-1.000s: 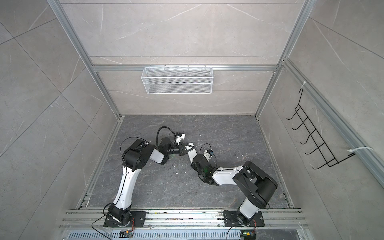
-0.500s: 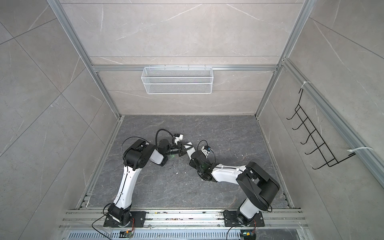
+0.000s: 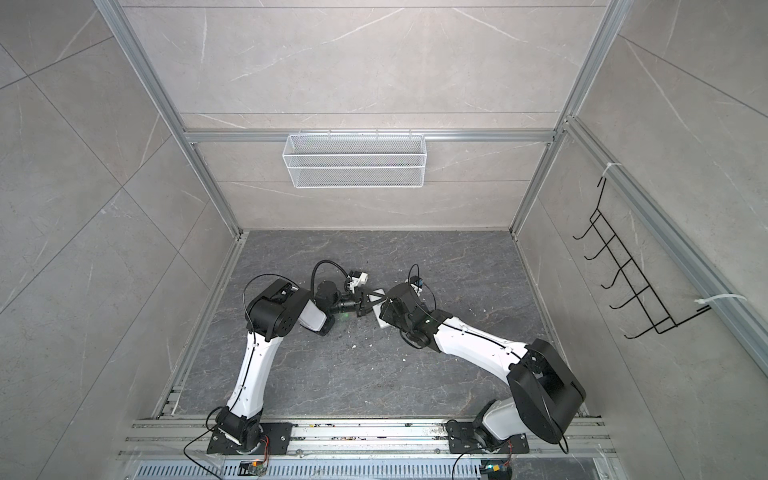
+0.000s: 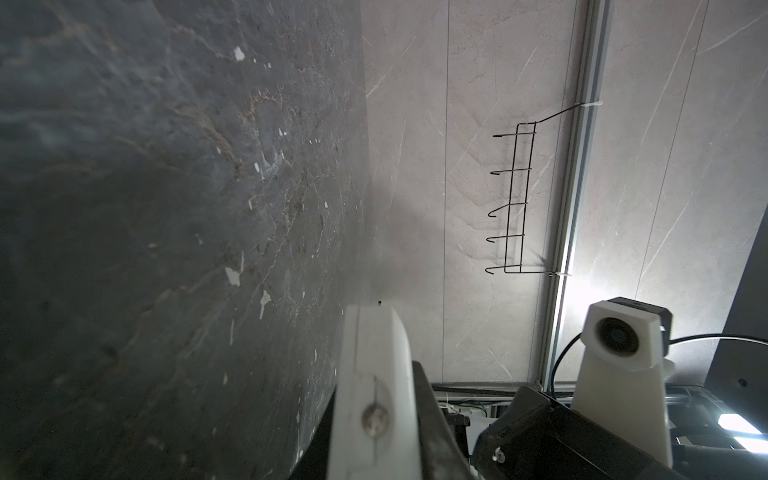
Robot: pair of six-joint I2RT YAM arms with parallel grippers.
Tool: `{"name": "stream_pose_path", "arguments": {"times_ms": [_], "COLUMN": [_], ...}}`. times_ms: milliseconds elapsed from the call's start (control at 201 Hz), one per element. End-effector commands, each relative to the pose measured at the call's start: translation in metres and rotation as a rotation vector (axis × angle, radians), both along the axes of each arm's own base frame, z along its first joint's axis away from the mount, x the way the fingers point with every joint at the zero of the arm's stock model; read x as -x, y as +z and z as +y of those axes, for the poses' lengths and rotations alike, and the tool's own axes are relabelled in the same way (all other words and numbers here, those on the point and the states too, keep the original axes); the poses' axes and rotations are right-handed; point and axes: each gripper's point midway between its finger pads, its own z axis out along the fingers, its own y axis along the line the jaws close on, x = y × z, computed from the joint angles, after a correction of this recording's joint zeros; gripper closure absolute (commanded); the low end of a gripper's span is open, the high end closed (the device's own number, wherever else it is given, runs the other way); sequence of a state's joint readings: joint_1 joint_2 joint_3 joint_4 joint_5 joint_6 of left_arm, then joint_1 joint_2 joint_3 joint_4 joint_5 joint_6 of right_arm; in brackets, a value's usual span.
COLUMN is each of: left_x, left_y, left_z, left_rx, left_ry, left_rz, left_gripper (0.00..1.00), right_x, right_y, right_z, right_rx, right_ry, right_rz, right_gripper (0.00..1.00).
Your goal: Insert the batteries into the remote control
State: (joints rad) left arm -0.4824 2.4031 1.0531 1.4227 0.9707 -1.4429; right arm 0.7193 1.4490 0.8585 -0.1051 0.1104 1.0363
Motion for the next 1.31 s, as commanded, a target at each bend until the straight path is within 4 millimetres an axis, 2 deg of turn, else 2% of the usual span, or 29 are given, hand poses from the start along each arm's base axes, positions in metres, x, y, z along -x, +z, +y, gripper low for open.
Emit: {"name": "stream_pose_path", "arguments": {"times_ms": [0, 269, 707, 1021, 1305], "left_x": [0.006, 0.004, 0.005, 0.006, 0.005], "left_y": [0.0, 0.0, 0.0, 0.0, 0.001], "left_z": [0.005, 0.007, 0.007, 0.007, 0.007], "left_rx": [-0.008, -0.008, -0.007, -0.008, -0.006], "left_ry": [-0.019, -0.01, -0.013, -0.017, -0.017], "left_rz": [0.005, 0.007, 0.011, 0.012, 0.009], "left_gripper": [1.0, 1.0, 1.0, 1.0, 1.0], "right_x": [0.017, 0.016, 0.002, 0.0, -0.002], "right_y": [-0.028, -0.039, -0.054, -0.058, -0.053], "right_z": [-0.002, -0.01, 0.006, 0.007, 0.012], "right_rx": [-0.076, -0.22, -0.257, -0.262, -0.276], "right_ry": [-0.047, -0.2, -0.227, -0.232, -0.223], "right_rz": [0.137, 0.156, 0.185, 0.186, 0.182], "right_gripper": [0.48, 0.49, 0.56, 0.64, 0.7]}}
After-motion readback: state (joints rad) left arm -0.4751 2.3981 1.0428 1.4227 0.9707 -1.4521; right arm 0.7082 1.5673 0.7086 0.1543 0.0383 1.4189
